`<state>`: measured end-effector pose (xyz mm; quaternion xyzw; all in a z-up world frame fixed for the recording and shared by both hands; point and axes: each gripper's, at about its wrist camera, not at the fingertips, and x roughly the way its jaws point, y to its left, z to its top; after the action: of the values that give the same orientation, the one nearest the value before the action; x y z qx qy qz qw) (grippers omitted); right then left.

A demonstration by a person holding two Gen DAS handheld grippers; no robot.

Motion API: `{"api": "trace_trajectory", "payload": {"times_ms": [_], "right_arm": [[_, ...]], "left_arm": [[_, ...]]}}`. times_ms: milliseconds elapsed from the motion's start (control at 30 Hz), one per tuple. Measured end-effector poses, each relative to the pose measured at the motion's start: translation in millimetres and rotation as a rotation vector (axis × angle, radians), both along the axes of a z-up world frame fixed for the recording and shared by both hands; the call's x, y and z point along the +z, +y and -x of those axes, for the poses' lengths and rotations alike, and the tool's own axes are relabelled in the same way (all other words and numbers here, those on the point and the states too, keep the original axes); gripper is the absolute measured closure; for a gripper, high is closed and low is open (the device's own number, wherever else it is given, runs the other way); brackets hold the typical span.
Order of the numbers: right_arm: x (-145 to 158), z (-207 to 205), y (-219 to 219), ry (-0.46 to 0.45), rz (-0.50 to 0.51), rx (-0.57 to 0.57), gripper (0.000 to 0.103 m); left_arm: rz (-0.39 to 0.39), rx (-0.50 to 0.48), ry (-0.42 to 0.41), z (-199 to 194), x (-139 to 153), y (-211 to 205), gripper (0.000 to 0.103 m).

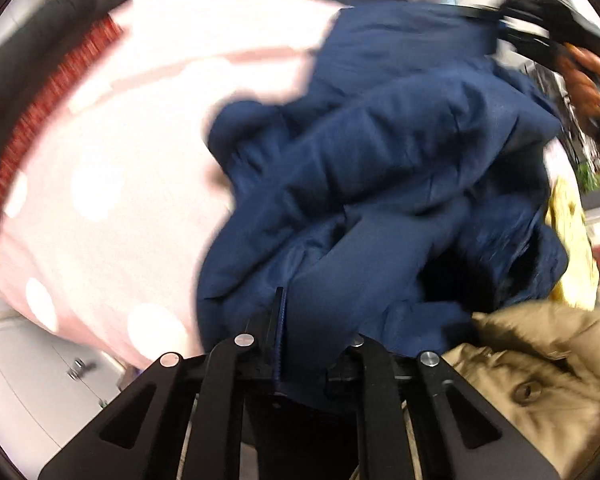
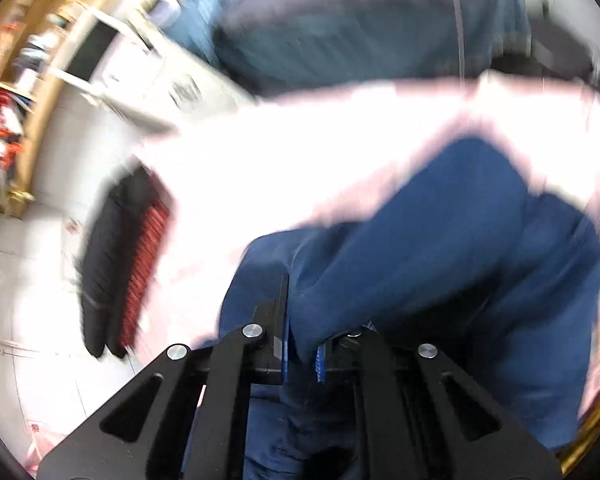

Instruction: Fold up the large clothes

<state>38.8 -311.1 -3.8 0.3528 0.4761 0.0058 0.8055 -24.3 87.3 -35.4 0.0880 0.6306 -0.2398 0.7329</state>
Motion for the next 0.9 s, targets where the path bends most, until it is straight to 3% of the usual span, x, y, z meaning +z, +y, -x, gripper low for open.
{"api": "trace_trajectory", "payload": {"times_ms": [133, 200, 300, 367, 433, 500, 567, 600, 633, 733, 800, 900], "right_arm": [[112.7, 47.2, -52.1, -0.235, 0.143, -0.141, 0.095], [151.8, 81.6, -81.5, -0.306, 0.181, -0.232, 0.095], [181.1, 142.0, -131.5, -0.358, 0.141, -0.356, 0.095], [201.1, 177.6, -143.4, -0.389, 0.200, -0.400, 0.095], [215.6, 203.1, -166.3, -0.411, 0.186, -0.451, 0.095], [189.1, 221.0, -195.2, -0.388, 0.036, -0.546, 0.093], [148.8, 224.3, -212.7, -0.309, -0.084, -0.585, 0.083], [117.0, 222.8, -220.5, -0.223, -0.138, -0.594, 0.061], [87.4, 223.8, -218.4, -0.141, -0.166, -0.615, 0.043], [18.2, 239.9, -200.6, 0.048, -0.232, -0.670, 0.041], [-6.9, 246.1, -174.4, 0.141, -0.153, -0.665, 0.041], [-19.7, 260.7, -149.8, 0.222, -0.001, -0.623, 0.041]], "left_arm": [[-0.003, 0.053, -0.141, -33.9, 57.3, 17.6, 0.091], [-0.033, 0.078, -0.227, -53.0, 79.6, 30.0, 0.092], [-0.067, 0.154, -0.315, -97.9, 106.8, 51.0, 0.092], [-0.084, 0.204, -0.382, -123.5, 128.1, 54.4, 0.093], [-0.052, 0.268, -0.418, -165.4, 134.4, 72.8, 0.093], [-0.028, 0.332, -0.408, -198.6, 126.9, 75.4, 0.093], [-0.001, 0.371, -0.410, -221.3, 115.0, 68.9, 0.086], [-0.007, 0.388, -0.383, -229.3, 101.3, 65.7, 0.057], [-0.030, 0.412, -0.334, -239.0, 83.4, 64.1, 0.021], [0.049, 0.462, -0.170, -246.6, 38.9, 66.6, 0.016], [0.084, 0.522, -0.081, -234.2, 6.0, 73.0, 0.016], [0.060, 0.601, 0.000, -199.1, -28.3, 88.3, 0.016]]}}
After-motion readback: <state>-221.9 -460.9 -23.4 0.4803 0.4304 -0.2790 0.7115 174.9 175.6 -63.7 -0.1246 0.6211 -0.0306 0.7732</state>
